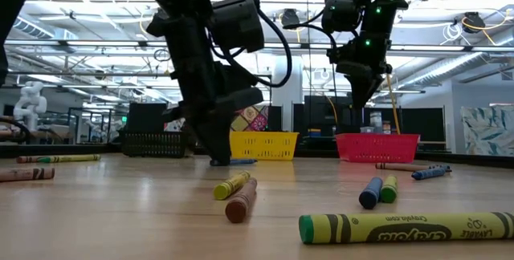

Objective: Sort crayons
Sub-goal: Put the blue crayon into the black bin

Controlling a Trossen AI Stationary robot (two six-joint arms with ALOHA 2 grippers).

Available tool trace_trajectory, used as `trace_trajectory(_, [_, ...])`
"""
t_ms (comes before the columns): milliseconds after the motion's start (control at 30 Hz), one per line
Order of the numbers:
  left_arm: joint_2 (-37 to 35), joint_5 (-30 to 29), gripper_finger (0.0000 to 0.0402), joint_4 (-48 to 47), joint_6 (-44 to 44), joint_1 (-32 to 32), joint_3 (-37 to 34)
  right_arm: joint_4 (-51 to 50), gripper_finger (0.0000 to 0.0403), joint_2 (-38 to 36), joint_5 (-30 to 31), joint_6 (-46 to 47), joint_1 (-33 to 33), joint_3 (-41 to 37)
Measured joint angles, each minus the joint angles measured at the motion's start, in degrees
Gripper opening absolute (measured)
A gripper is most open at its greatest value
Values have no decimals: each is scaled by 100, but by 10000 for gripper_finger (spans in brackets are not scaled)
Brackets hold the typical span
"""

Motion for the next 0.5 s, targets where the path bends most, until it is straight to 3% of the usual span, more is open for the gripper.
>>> trace_trajectory(500, [-763, -348, 0, -892, 193, 22, 2, 0, 86, 0, -2, 0, 0, -2])
